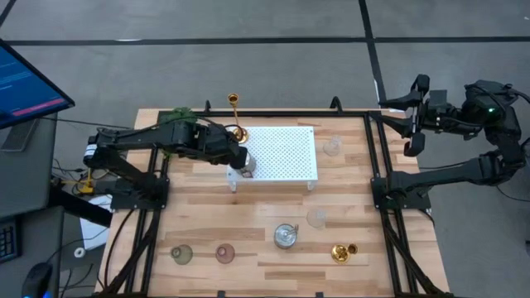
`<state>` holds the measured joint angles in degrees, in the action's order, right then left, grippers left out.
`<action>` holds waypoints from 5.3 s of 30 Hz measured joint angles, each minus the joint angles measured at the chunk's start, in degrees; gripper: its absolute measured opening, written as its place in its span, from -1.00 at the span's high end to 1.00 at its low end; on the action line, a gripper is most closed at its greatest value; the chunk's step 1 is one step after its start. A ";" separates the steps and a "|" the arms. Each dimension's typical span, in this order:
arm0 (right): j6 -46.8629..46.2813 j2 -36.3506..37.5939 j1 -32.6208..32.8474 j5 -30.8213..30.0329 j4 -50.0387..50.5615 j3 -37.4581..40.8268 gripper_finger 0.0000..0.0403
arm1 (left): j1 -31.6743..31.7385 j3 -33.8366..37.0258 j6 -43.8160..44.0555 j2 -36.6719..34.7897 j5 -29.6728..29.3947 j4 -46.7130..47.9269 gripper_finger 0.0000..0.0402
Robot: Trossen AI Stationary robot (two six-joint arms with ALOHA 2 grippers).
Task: Pick & Place candle stick holders
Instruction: Put the top silver scented candle on the shelf
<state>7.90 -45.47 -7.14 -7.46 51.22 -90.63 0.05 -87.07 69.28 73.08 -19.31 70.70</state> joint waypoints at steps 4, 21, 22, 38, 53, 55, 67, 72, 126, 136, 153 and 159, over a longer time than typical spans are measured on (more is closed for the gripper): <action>-0.26 0.00 0.00 -0.02 0.00 0.00 0.20 | 0.00 0.00 -0.20 0.05 0.36 -0.22 0.96; -3.23 -1.16 -0.02 -0.02 0.21 -0.04 0.20 | 0.00 0.00 -0.42 0.13 -0.22 -1.09 0.69; -3.79 -1.87 -0.02 -0.12 0.72 -0.02 0.20 | 0.00 0.00 -0.42 0.13 -0.22 -1.13 0.68; -19.86 -33.20 -1.77 -7.19 -9.31 -2.35 0.00 | -2.81 0.02 -1.09 -14.02 8.57 -5.96 0.78; -21.07 -60.60 0.02 2.80 -6.80 -19.86 0.05 | -4.70 0.02 -12.14 -22.95 -4.64 -7.31 0.98; -21.49 -61.83 -0.04 3.15 -5.99 -20.63 -0.02 | -4.70 0.02 -12.56 -23.15 -4.66 -7.35 0.98; -22.60 -67.41 0.07 3.17 -6.65 -20.85 -0.13 | -4.70 0.02 -16.73 -23.21 -4.66 -7.35 0.98; -21.12 -67.26 0.00 2.05 -6.84 -20.87 -0.08 | -4.70 0.02 -16.77 -23.21 -4.66 -7.35 0.98; -9.91 -63.43 -15.00 5.16 1.54 -20.65 1.00 | -4.72 0.02 -18.47 -23.15 -4.92 -7.78 0.98; -10.27 -63.54 -15.66 7.63 -0.89 -20.70 1.00 | -4.72 0.02 -18.47 -23.15 -6.74 -7.78 0.98; -10.94 -63.58 -15.98 9.15 -4.05 -17.14 1.00 | -4.71 0.02 -18.28 -23.15 -7.50 -8.15 0.98; -10.71 -63.56 -16.35 9.11 -4.04 -17.14 1.00 | -4.72 0.02 -18.28 -23.15 -7.50 -8.20 0.98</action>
<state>-2.81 -109.03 -23.49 1.65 47.18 -107.77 -4.66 -87.05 51.00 49.93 -26.81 62.50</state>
